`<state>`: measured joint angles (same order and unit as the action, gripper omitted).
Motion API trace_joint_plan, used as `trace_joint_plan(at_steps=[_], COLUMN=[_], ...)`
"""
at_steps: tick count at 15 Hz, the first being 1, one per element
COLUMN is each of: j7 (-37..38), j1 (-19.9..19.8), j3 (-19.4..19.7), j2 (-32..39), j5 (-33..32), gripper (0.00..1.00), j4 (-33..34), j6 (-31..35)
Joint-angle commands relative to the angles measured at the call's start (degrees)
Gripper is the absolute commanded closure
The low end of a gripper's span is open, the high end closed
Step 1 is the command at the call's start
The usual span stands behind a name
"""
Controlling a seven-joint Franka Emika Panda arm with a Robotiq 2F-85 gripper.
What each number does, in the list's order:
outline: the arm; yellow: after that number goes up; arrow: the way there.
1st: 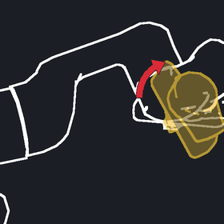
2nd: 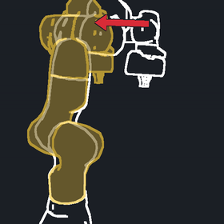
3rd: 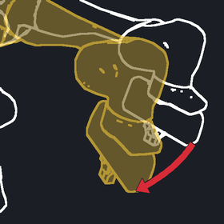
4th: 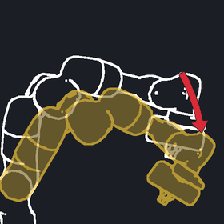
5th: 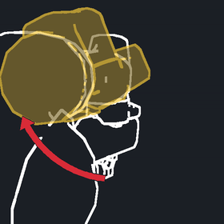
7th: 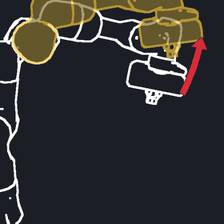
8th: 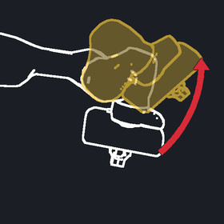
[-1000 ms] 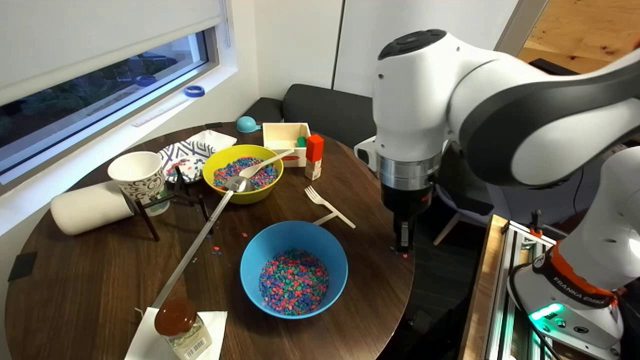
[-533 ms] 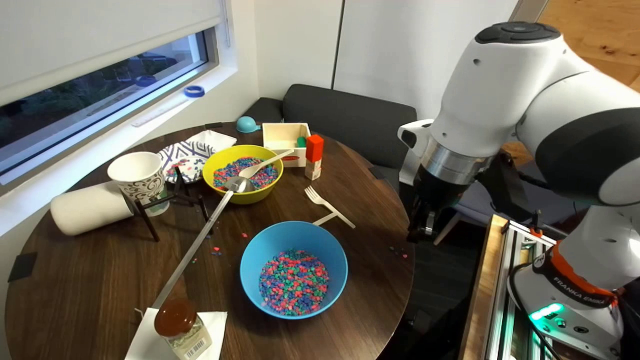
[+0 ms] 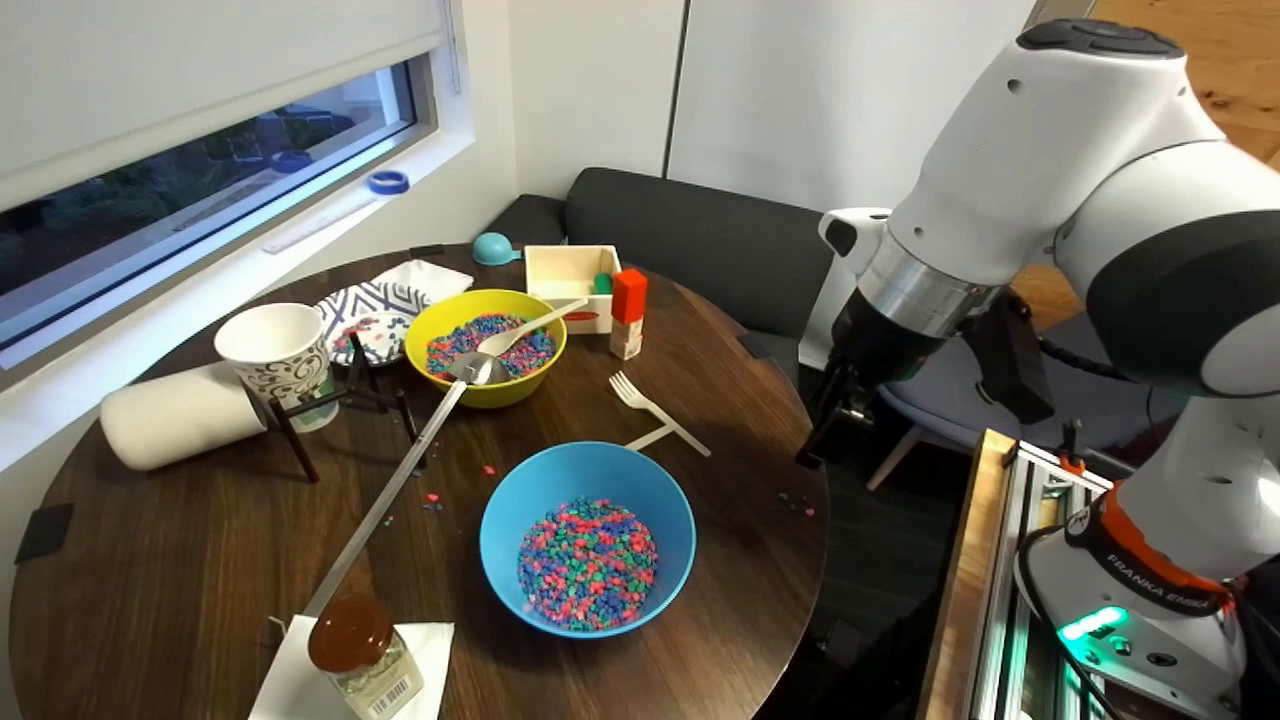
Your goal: Put the objects from the table in the bowl
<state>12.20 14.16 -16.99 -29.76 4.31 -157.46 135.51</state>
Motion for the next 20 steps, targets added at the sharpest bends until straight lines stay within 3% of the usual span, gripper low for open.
trace_joint_plan(at_steps=[1,13,17,20], j7=[-0.1,-4.4,-5.1,-5.7], j1=[-0.5,0.9,1.0,1.2], j3=[1.0,2.7,2.6,2.4], j2=[2.0,12.4,14.4,15.3], j5=[-0.1,2.0,1.5,1.3], gripper=[0.0,0.02,0.3,0.4], j4=[0.1,0.0,0.0,0.0], j6=[2.9,6.3,7.9,8.7])
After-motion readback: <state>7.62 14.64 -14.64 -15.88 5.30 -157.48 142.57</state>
